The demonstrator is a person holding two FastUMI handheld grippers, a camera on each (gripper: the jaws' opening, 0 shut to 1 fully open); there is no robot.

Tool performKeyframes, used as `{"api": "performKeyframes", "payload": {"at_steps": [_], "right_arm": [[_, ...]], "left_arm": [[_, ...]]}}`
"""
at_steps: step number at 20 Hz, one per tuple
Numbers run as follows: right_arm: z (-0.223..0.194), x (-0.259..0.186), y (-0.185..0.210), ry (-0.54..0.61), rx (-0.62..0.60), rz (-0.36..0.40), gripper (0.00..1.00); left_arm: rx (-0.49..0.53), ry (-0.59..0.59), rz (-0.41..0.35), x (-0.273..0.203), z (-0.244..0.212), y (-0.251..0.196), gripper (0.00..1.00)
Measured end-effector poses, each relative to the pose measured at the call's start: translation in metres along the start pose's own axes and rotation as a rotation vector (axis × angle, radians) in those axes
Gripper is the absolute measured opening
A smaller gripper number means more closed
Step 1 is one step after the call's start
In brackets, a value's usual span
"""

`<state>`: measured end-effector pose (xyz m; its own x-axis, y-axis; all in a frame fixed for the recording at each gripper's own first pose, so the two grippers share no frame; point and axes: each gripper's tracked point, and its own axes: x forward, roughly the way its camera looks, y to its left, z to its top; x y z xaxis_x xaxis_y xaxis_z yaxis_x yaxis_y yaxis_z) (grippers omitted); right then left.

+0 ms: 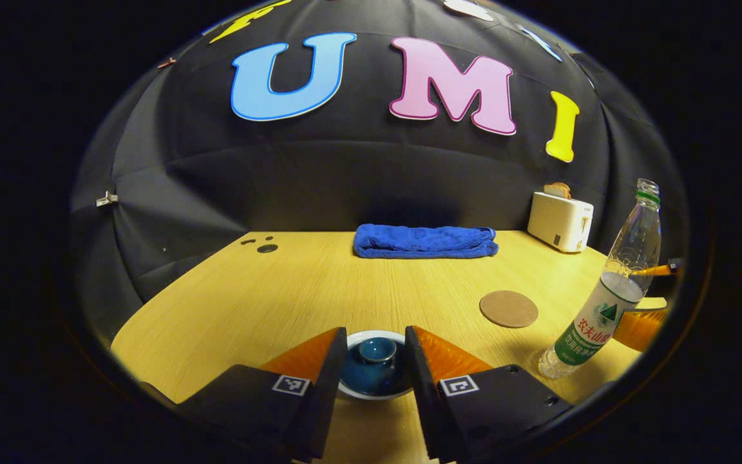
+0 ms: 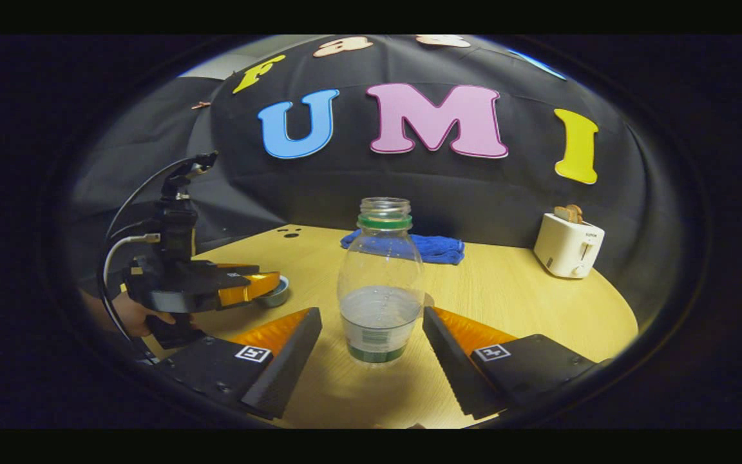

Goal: Open the teacup lid with one hand, grasp the water bottle and pour water into the teacup with the other hand; after pouring, place the water bottle on the coaster and then close the teacup lid.

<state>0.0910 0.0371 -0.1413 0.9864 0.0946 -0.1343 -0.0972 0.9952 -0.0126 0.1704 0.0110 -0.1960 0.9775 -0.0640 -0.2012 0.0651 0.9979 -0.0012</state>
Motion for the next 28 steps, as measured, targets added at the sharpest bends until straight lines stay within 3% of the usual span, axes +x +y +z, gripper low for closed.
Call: {"api": "performKeyframes", "payload": {"at_steps": [3, 4, 7, 9, 13, 16, 17, 19, 24, 28], "right_arm": [[0.001, 0.006, -0.001, -0.015, 0.01, -0.001, 0.98], [0.002, 0.007, -0.001, -0.021, 0.011, -0.003, 0.98], [0.0, 0.009, -0.002, -0.03, 0.016, -0.014, 0.98], [0.0, 0.013, -0.004, -0.034, 0.027, -0.024, 0.98], [0.007, 0.027, -0.007, -0.043, 0.05, -0.039, 0.98], [0.007, 0.029, -0.007, -0.049, 0.054, -0.044, 0.98], [0.007, 0.03, -0.006, -0.05, 0.055, -0.045, 0.98], [0.01, 0.032, -0.007, -0.056, 0.053, -0.048, 0.98], [0.012, 0.042, -0.01, -0.065, 0.061, -0.055, 0.98], [0.007, 0.049, -0.01, -0.055, 0.051, -0.053, 0.95]], "left_arm": [[0.008, -0.002, -0.009, 0.001, -0.001, -0.002, 0.5], [0.01, 0.003, -0.003, 0.001, -0.001, -0.001, 0.39], [0.0, 0.004, -0.005, 0.002, -0.004, -0.002, 0.32], [0.014, -0.003, -0.005, 0.003, -0.001, -0.001, 0.34], [0.007, -0.022, -0.009, 0.002, 0.004, -0.003, 0.23], [0.009, -0.027, -0.012, 0.001, 0.008, -0.003, 0.26], [0.014, -0.031, -0.013, 0.001, 0.011, -0.003, 0.22], [0.017, -0.043, -0.016, -0.002, 0.018, -0.003, 0.29], [0.009, -0.065, -0.003, -0.015, 0.032, 0.001, 0.22], [-0.016, -0.054, 0.012, -0.024, 0.027, 0.01, 0.26]]}}
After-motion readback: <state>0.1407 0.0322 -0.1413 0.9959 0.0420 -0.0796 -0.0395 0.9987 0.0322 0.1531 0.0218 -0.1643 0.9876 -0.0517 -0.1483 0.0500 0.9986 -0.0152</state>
